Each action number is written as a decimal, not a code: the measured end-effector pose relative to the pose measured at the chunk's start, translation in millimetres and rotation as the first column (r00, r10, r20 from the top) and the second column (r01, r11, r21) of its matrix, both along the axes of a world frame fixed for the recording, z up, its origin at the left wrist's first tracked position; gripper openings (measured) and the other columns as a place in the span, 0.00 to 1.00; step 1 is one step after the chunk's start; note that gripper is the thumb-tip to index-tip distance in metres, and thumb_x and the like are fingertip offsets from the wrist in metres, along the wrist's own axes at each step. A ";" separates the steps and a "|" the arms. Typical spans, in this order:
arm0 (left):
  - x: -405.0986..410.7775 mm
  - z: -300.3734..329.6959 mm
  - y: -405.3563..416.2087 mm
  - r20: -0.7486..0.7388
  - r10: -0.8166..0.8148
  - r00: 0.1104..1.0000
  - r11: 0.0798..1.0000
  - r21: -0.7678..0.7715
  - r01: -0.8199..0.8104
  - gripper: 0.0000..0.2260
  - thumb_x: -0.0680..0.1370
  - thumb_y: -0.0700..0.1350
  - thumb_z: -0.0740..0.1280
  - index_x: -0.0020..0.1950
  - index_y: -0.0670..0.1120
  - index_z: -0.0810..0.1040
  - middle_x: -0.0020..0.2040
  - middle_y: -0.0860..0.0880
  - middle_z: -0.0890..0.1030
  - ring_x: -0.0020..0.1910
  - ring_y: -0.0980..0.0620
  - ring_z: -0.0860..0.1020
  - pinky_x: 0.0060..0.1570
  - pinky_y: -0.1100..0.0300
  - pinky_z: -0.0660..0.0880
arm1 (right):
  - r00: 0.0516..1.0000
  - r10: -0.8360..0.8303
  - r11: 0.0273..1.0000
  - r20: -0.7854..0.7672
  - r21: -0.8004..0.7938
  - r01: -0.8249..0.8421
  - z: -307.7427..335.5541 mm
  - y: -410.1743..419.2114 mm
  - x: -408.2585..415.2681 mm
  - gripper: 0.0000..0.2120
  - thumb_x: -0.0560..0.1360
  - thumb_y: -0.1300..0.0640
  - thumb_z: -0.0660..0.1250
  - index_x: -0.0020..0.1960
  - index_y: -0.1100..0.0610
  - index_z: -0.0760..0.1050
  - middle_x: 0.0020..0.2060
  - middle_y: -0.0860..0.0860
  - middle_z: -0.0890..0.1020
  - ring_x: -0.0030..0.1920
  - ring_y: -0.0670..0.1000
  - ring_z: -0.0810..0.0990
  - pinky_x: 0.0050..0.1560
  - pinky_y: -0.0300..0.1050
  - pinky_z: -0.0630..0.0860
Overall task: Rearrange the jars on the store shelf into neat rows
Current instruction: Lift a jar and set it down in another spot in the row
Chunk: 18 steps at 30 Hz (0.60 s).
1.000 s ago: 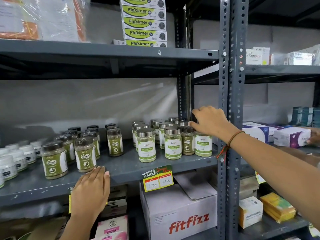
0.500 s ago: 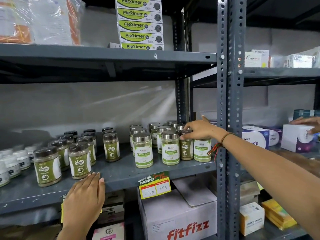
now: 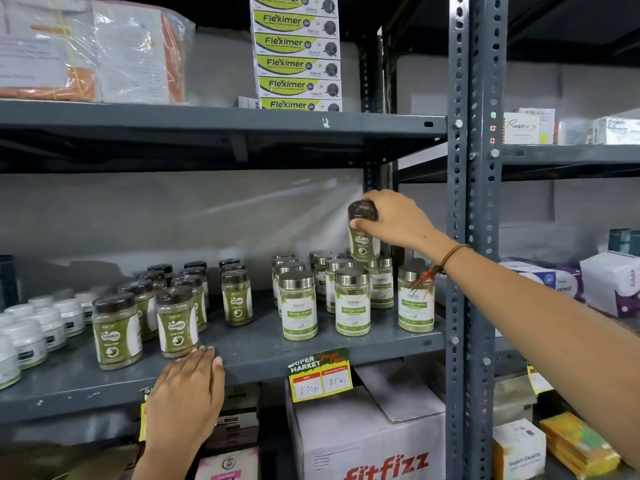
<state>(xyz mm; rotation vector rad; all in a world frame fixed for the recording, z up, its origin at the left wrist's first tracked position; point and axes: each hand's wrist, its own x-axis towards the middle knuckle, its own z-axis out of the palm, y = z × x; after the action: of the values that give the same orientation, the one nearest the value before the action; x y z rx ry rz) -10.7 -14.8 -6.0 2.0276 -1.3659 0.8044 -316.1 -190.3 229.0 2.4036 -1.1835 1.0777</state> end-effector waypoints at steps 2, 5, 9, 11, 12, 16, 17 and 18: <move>0.2 -0.4 -0.5 0.001 0.005 1.000 1.000 0.000 -0.005 0.22 0.78 0.51 0.54 0.53 0.39 0.83 0.50 0.42 0.85 0.51 0.44 0.82 0.55 0.48 0.76 | 0.999 0.047 0.998 0.029 -0.044 -0.045 4.5 10.7 17.6 0.26 0.71 0.36 0.66 0.62 0.52 0.75 0.54 0.53 0.79 0.53 0.55 0.79 0.54 0.53 0.77; 1.4 -0.9 -1.4 0.005 0.002 1.000 1.000 0.000 -0.002 0.22 0.78 0.51 0.54 0.53 0.39 0.83 0.51 0.42 0.84 0.52 0.45 0.82 0.55 0.48 0.75 | 0.987 0.154 0.988 0.051 -0.040 -0.152 7.7 28.2 50.4 0.26 0.73 0.38 0.67 0.64 0.52 0.75 0.55 0.52 0.79 0.56 0.53 0.78 0.54 0.47 0.73; 1.3 -0.2 -1.6 0.016 0.001 1.000 1.000 -0.011 -0.001 0.22 0.78 0.51 0.54 0.53 0.40 0.83 0.50 0.43 0.85 0.51 0.45 0.82 0.54 0.48 0.76 | 0.959 0.280 0.959 0.041 0.036 -0.281 -2.4 48.0 102.2 0.26 0.73 0.38 0.67 0.64 0.51 0.75 0.57 0.53 0.81 0.58 0.54 0.79 0.58 0.52 0.75; 1.6 0.3 -1.3 0.019 0.000 1.000 1.000 -0.015 0.000 0.21 0.78 0.51 0.55 0.53 0.40 0.83 0.50 0.43 0.85 0.51 0.45 0.82 0.54 0.49 0.76 | 0.944 0.331 0.941 0.010 0.077 -0.331 -11.1 58.9 126.2 0.26 0.74 0.39 0.67 0.67 0.52 0.74 0.59 0.53 0.81 0.59 0.54 0.78 0.59 0.50 0.75; 2.1 0.2 -1.4 0.022 -0.001 1.000 1.000 -0.016 0.001 0.21 0.78 0.50 0.55 0.53 0.40 0.83 0.50 0.43 0.85 0.51 0.45 0.82 0.54 0.49 0.76 | 0.935 0.354 0.931 -0.009 0.102 -0.352 -15.9 63.2 137.4 0.27 0.75 0.40 0.67 0.68 0.54 0.73 0.60 0.54 0.80 0.59 0.54 0.78 0.58 0.48 0.74; 3.7 -0.1 -1.3 0.031 -0.010 0.999 1.000 -0.010 0.010 0.20 0.79 0.51 0.56 0.54 0.41 0.83 0.51 0.44 0.85 0.51 0.46 0.82 0.54 0.50 0.76 | 0.903 0.416 0.897 -0.108 0.214 -0.388 -36.0 71.3 173.1 0.25 0.77 0.42 0.67 0.64 0.60 0.75 0.56 0.57 0.82 0.55 0.56 0.80 0.55 0.52 0.76; 4.2 -0.2 -1.5 0.031 -0.013 0.999 1.000 -0.009 0.013 0.20 0.79 0.51 0.56 0.54 0.41 0.83 0.52 0.44 0.85 0.52 0.47 0.82 0.55 0.50 0.76 | 0.899 0.417 0.893 -0.135 0.245 -0.378 -41.5 69.6 179.6 0.24 0.77 0.42 0.66 0.62 0.60 0.76 0.55 0.56 0.83 0.54 0.57 0.80 0.54 0.53 0.76; 4.8 -0.4 -1.8 0.029 -0.016 0.999 1.000 -0.009 0.017 0.20 0.79 0.51 0.56 0.54 0.41 0.83 0.52 0.45 0.84 0.52 0.47 0.82 0.55 0.51 0.76 | 0.895 0.416 0.891 -0.163 0.270 -0.365 -46.6 67.0 184.7 0.23 0.77 0.43 0.66 0.62 0.60 0.76 0.54 0.57 0.83 0.54 0.57 0.80 0.53 0.52 0.76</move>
<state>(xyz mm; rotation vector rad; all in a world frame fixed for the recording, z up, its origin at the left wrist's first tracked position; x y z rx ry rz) -5.9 -16.6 -6.5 2.0024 -1.3908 0.8348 -131.4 -123.4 182.4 2.9469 -0.8050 0.7742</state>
